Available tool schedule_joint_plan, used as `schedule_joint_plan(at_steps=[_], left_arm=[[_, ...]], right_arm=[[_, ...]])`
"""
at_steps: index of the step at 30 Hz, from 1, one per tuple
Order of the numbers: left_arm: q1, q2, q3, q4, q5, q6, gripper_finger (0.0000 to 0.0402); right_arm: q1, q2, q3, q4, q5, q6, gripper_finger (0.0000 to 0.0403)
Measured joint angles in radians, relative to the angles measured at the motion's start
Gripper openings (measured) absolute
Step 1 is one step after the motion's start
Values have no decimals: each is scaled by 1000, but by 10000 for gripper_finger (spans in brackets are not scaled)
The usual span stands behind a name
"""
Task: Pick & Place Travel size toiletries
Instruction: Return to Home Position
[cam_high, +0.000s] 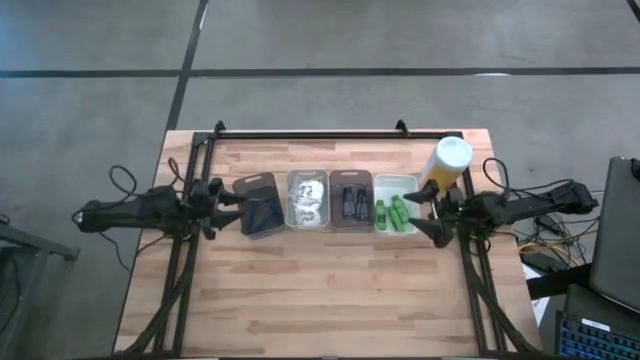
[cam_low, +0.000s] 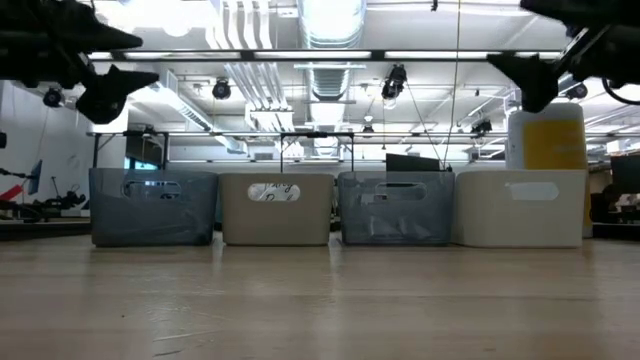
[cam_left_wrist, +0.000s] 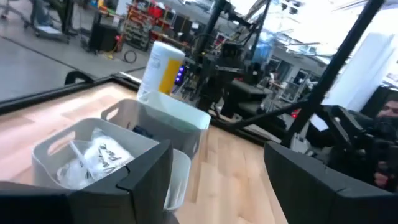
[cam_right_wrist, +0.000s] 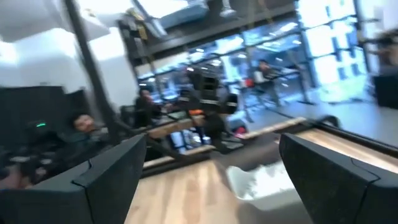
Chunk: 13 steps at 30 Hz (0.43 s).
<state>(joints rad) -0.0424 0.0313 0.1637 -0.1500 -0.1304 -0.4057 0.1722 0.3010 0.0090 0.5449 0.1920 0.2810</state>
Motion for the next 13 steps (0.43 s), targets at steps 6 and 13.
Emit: schedule_joint_plan(at_steps=[6, 13], left_arm=[[2, -29, -2, -14, -7, -11, 257], [2, -21, -6, -20, -6, -15, 257]], right_arm=[[-2, 4, 0, -44, 71, 30, 364], [-2, 10, 0, -50, 72, 33, 364]])
